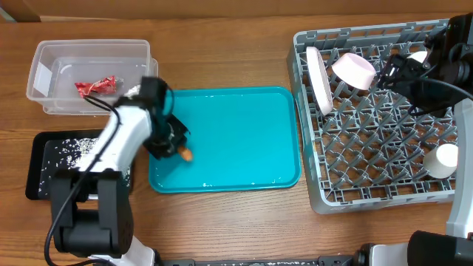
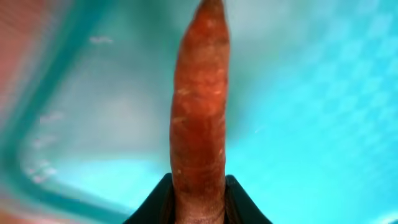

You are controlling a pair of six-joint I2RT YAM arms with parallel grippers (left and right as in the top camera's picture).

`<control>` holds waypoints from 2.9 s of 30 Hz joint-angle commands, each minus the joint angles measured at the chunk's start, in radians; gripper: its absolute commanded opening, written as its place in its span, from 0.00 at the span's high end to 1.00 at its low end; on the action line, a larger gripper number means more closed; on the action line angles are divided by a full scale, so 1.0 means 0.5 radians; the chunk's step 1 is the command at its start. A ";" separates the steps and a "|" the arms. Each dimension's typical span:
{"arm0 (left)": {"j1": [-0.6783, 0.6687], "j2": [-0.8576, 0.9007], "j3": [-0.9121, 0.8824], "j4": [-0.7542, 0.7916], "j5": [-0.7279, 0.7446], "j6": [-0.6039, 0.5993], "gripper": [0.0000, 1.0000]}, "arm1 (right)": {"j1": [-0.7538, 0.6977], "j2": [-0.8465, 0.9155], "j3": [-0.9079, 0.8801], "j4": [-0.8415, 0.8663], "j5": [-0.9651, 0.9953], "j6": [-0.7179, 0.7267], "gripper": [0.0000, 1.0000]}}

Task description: Sort waste into correct bins and load items into the dishwasher

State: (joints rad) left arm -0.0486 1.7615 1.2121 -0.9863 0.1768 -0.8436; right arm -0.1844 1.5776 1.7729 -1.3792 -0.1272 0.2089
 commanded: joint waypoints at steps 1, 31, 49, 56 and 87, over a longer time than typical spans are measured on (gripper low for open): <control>0.243 -0.012 0.310 -0.159 -0.184 0.163 0.96 | -0.004 -0.009 0.001 0.008 -0.010 -0.009 0.00; 1.196 0.002 -0.284 0.481 -1.034 0.299 0.83 | -0.004 -0.009 0.001 -0.037 0.027 -0.007 0.00; 1.147 -0.047 0.238 0.069 -0.524 0.647 0.33 | 0.015 -0.009 0.001 0.215 -0.143 -0.098 0.00; 0.588 -0.049 0.653 -0.277 0.079 1.452 0.12 | 0.264 0.027 0.001 0.465 -0.525 -0.435 0.00; 0.175 -2.075 -0.549 -0.045 -0.008 1.253 0.00 | 0.194 -1.693 -1.693 0.722 0.074 -0.290 0.00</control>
State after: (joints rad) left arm 0.0452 0.8059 0.9726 -1.0615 0.1577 -0.1520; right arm -0.0853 0.8066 0.9802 -0.9771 -0.1375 0.0406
